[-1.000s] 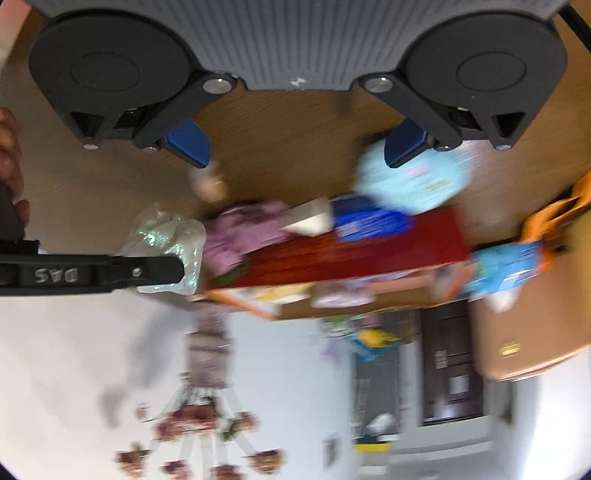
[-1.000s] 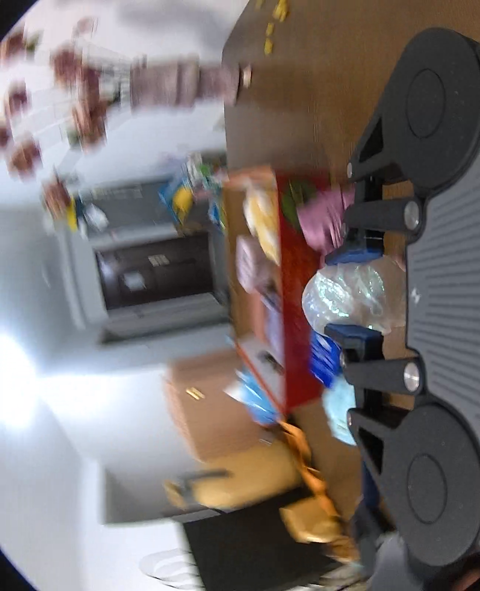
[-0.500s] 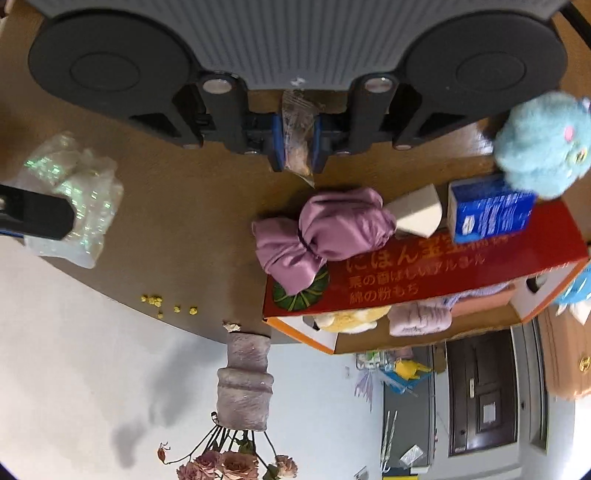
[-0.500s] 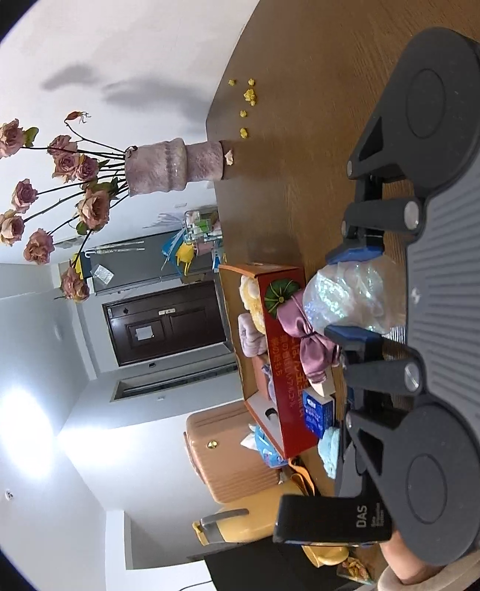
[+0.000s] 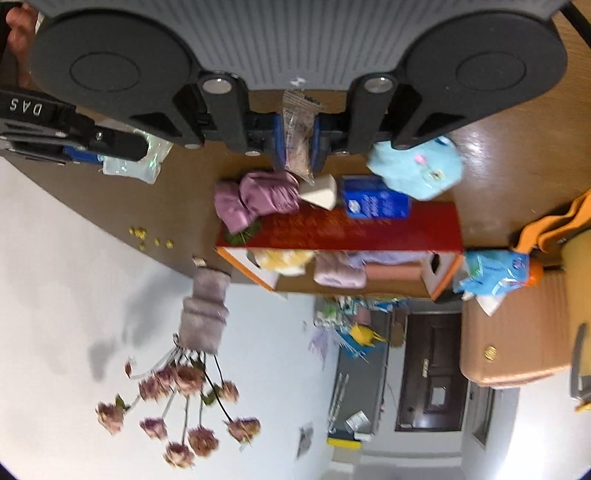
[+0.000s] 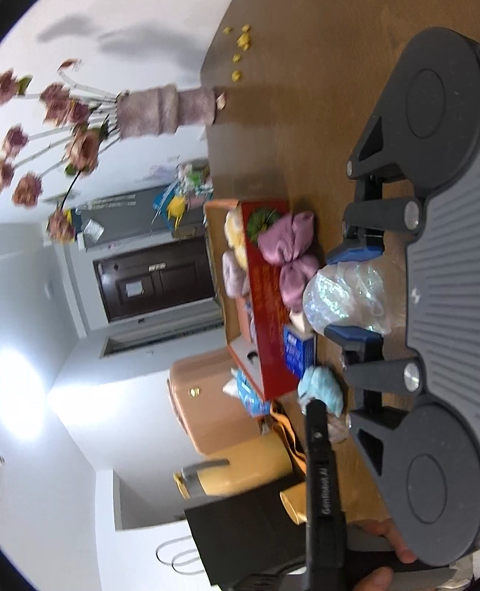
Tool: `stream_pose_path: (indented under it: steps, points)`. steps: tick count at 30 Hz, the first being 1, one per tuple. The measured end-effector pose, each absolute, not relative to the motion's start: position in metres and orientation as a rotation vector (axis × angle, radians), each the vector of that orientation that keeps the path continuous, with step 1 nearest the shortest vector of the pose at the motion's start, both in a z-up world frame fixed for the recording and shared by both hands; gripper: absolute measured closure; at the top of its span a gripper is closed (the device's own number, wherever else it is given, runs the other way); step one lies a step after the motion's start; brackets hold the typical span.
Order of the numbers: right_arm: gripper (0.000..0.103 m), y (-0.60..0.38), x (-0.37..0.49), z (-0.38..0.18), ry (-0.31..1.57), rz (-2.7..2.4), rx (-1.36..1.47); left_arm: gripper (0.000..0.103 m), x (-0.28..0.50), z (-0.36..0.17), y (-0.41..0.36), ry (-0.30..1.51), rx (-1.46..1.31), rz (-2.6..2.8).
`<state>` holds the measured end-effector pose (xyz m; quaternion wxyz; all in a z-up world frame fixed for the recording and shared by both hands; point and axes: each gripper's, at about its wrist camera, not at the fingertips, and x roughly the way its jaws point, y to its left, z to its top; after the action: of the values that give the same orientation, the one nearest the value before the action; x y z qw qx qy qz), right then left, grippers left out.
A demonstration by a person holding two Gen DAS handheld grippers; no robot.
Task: Organize soft objects
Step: 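Carry both held items into the red box and open both grippers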
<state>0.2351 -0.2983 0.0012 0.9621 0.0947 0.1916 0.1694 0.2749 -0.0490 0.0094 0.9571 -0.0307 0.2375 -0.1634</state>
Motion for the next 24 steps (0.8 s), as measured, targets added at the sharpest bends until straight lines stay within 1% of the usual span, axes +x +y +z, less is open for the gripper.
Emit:
stream_pose_path:
  steps: [3,5,7,11,16,20,21,22,23,24]
  points:
    - [0.069,-0.290,0.242,0.008,0.382,0.356,0.184,0.088,0.283,0.014,-0.036,0.470,-0.072,-0.323]
    - [0.069,-0.287,0.255,0.018,0.376,0.361,0.178,0.088,0.303,0.025,-0.023,0.450,-0.096,-0.321]
    - [0.069,-0.285,0.272,0.033,0.355,0.374,0.167,0.088,0.328,0.038,-0.009,0.423,-0.127,-0.340]
    - [0.069,-0.280,0.332,0.062,0.341,0.372,0.112,0.088,0.395,0.056,0.007,0.439,-0.122,-0.320]
    - [0.069,-0.271,0.433,0.071,0.452,0.349,0.087,0.088,0.476,0.048,0.012,0.537,-0.059,-0.250]
    - [0.069,-0.261,0.497,0.057,0.565,0.244,0.013,0.087,0.504,0.030,0.009,0.610,-0.004,-0.222]
    - [0.065,-0.260,0.504,0.053,0.586,0.220,-0.010,0.086,0.506,0.027,0.009,0.608,0.009,-0.212]
    - [0.062,-0.259,0.511,0.049,0.619,0.199,-0.034,0.075,0.506,0.023,0.011,0.604,0.012,-0.210]
    - [0.058,-0.259,0.514,0.045,0.633,0.191,-0.045,0.066,0.506,0.021,0.013,0.603,0.004,-0.208]
    - [0.049,-0.261,0.515,0.043,0.631,0.188,-0.050,0.055,0.506,0.019,0.015,0.594,-0.009,-0.212]
